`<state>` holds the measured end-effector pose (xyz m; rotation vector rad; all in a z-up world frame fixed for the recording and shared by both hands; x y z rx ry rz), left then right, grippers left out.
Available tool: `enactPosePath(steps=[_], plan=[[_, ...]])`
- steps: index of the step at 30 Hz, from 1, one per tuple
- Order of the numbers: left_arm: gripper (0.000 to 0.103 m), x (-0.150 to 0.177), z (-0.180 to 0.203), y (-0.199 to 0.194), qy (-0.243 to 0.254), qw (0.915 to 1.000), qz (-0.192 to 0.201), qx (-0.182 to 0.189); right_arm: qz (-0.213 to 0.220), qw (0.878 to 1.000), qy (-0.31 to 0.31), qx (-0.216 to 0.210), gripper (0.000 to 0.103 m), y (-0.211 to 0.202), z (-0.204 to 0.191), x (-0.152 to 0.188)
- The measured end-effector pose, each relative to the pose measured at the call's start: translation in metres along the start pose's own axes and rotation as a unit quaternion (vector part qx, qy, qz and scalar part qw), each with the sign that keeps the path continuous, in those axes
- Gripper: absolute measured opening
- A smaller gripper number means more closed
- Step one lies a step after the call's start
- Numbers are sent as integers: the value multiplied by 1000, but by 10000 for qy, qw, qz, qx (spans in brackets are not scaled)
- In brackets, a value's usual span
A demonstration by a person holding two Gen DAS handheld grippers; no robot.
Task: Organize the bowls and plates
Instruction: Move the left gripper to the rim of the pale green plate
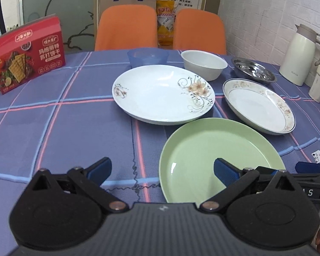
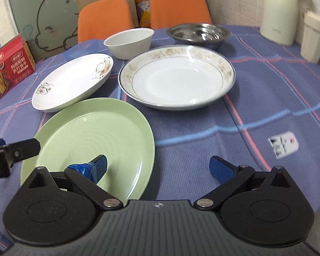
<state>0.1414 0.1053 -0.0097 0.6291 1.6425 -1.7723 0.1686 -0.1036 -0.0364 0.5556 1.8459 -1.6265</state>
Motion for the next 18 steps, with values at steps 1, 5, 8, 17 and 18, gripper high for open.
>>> enactPosePath(steps=[1,5,8,17,18], plan=[[101,-1,0,6,35,10000,-73,19,1,9999,-123,61,90,3,-3,-1],[101,-1,0,22,150,9998,-133,42,101,9993,-367,-49,90,6,-8,-2],[101,1,0,28,225,9996,-164,54,376,9981,-458,-181,91,5,-5,4],[100,5,0,36,393,9989,-216,136,482,9961,-620,-400,90,5,-11,1],[100,4,-1,36,406,9988,-214,150,513,9954,-675,-447,90,5,-13,4]])
Point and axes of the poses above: each gripper's, at about its wrist camera, not at the fingertips, and y roughly the way its jaws point, z to its right, x to its underside, the point moved 2 cm from there along y, roughly the way its jaws point, and after that the axes turned 2 degrees about x, right-handed, at the moved point
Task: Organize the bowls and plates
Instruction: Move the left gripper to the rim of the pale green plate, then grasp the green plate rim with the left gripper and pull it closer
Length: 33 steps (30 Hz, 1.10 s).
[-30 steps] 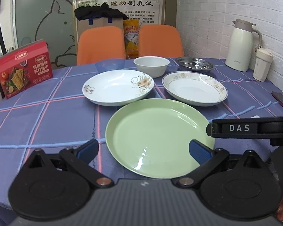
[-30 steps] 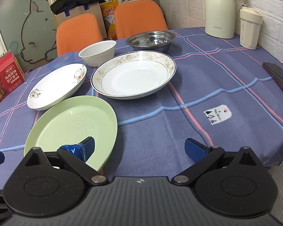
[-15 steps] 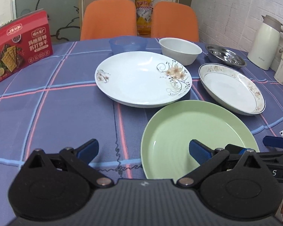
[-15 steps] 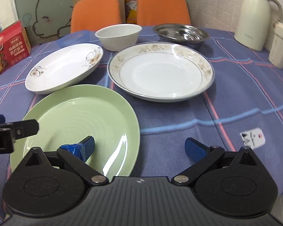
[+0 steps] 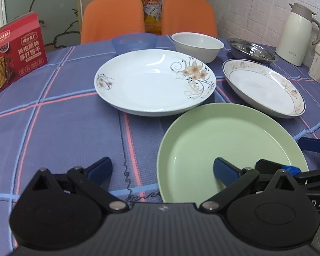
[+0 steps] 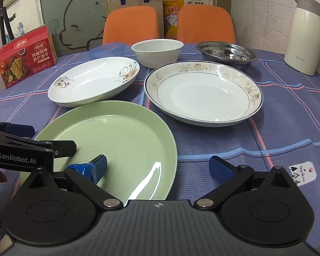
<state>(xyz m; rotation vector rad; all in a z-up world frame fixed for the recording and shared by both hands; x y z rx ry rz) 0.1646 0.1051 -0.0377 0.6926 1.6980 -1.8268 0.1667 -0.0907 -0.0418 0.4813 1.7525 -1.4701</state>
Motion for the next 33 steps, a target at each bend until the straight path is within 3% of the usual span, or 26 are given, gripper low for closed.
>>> enactPosePath(steps=[7,10,14,17,20,23,28,33], plan=[[100,1,1,-2,144,9998,-44,133,162,9992,-222,-277,91,-1,-9,5],[83,-1,5,-4,190,9993,-20,313,358,9983,-287,-345,89,3,-15,5],[52,2,16,-12,292,9978,-14,588,449,9972,-373,-475,88,0,-17,9],[48,6,18,-15,194,9982,11,569,533,9973,-312,-393,87,-5,-20,15],[35,7,19,-18,-11,9986,-57,532,467,9984,-189,-246,87,-7,-27,13],[34,8,15,-26,-105,9991,-40,400,413,9988,-152,-225,86,-11,-35,12],[35,12,-13,-50,-379,9991,72,149,596,9964,-260,-547,88,-25,-61,7],[35,25,-53,-65,-729,9969,-33,-283,441,9928,-485,-1002,88,-13,-101,4]])
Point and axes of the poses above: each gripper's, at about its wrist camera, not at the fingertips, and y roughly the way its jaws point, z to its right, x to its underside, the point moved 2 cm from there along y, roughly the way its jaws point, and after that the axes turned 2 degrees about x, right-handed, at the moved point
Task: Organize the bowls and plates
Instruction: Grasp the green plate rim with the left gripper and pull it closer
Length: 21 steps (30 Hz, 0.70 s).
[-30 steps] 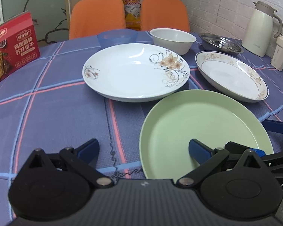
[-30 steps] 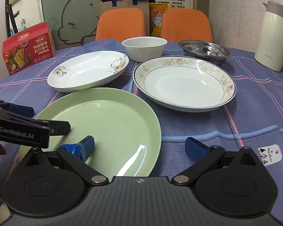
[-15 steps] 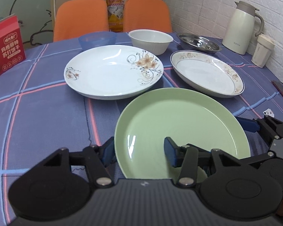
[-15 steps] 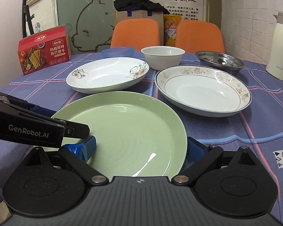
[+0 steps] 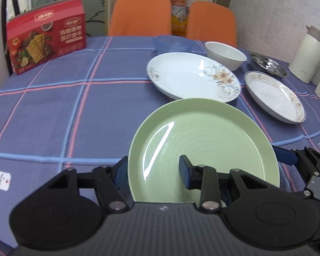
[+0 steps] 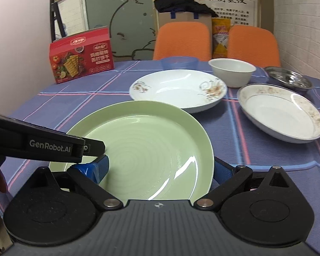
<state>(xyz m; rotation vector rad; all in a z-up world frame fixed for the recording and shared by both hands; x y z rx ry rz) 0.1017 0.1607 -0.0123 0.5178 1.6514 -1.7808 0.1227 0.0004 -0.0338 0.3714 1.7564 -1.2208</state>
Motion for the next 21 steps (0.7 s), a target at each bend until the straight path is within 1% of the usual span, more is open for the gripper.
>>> enactPosePath(steps=[2,5,6,7,10,11,12,13,15,17,19,21], plan=[[35,1,-16,-1,-121,9999,-6,-118,-33,9999,-79,-138,88,7,-14,-3],[36,-2,-32,5,-248,9996,-52,-149,-82,9995,-168,-239,88,20,-24,-8],[36,-2,-35,10,-285,9994,-91,-150,-156,9994,-167,-244,88,26,-25,-8],[36,-2,-36,12,-268,9995,-17,-163,-195,9994,-166,-224,88,30,-25,-8],[40,-5,-32,17,-166,9995,76,-239,-157,9991,-389,-105,89,33,-31,-7],[48,-5,-31,18,-163,9996,71,-202,-168,9991,-373,-124,89,33,-30,-7],[59,-5,-32,20,-172,9998,36,-118,-191,9990,-351,-195,89,32,-28,-7],[62,-4,-32,19,-211,9998,37,-34,-202,9989,-325,-264,87,31,-25,-8],[68,-7,-38,13,-367,9991,161,110,-133,9994,-54,-320,86,23,-12,-12],[74,-15,-43,4,-419,9983,383,144,78,9996,192,-177,87,13,2,-18],[74,-23,-46,-2,-391,9976,565,75,191,9993,326,23,87,6,16,-24],[74,-33,-47,-4,-391,9971,657,25,219,9989,404,124,87,6,27,-29]])
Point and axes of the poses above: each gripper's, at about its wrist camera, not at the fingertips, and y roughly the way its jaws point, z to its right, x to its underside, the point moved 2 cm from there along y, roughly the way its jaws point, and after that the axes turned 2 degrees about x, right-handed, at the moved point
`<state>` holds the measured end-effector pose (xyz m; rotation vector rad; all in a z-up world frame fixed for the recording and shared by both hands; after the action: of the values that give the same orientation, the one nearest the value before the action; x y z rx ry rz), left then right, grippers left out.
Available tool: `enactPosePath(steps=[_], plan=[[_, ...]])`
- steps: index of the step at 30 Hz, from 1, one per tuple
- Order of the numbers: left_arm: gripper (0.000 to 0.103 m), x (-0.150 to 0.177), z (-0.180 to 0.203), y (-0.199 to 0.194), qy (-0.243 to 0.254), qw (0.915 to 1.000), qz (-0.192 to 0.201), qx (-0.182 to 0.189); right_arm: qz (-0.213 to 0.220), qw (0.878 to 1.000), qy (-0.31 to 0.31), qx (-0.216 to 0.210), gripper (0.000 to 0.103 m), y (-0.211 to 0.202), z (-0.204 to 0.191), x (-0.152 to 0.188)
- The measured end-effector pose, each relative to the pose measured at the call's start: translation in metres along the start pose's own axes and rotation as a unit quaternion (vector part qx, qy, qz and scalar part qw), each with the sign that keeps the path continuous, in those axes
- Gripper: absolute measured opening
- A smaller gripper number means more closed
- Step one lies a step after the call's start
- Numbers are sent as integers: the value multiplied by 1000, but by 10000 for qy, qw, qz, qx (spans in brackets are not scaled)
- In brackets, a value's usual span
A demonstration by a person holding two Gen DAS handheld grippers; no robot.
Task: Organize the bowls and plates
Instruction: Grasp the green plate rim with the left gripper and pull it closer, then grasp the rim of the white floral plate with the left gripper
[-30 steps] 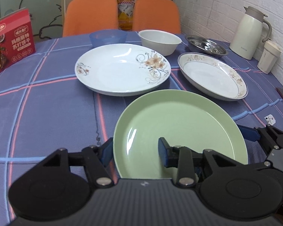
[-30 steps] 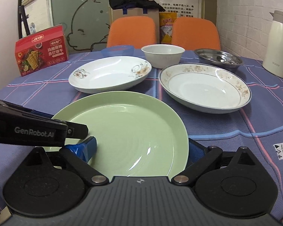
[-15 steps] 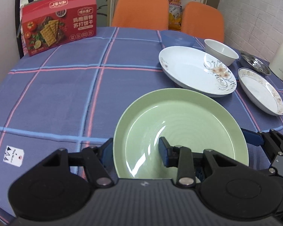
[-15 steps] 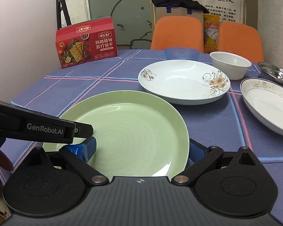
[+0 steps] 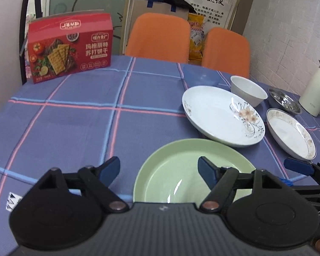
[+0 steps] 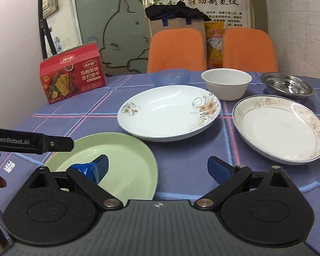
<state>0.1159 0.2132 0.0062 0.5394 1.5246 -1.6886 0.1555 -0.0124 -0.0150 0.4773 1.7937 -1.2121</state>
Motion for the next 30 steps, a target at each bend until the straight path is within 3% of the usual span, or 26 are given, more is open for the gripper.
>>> enactPosePath(steps=[8,16,22,27,30], plan=[[75,-34,9,25,173,9997,161,105,-226,9990,324,-205,87,34,23,-28],[75,-81,13,102,157,9974,-328,624,-684,9964,467,-168,87,81,31,-42],[75,-87,21,140,364,9945,-613,771,-725,9969,299,-65,88,93,28,-47],[75,-87,23,149,523,9939,-668,701,-828,9961,274,93,89,103,26,-54],[75,-87,19,147,546,9944,-632,654,-845,9960,254,-102,89,107,25,-56]])
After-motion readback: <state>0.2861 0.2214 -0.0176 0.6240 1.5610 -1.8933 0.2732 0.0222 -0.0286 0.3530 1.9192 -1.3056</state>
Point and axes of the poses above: each gripper's, at about its wrist camera, not at the fingertips, and y roughly the way its jaws point, z to its right, x to its underside, the point moved 2 cm from there along y, roughly the way its jaws point, and after that the axes turned 2 degrees about x, right-handed, at the moved point
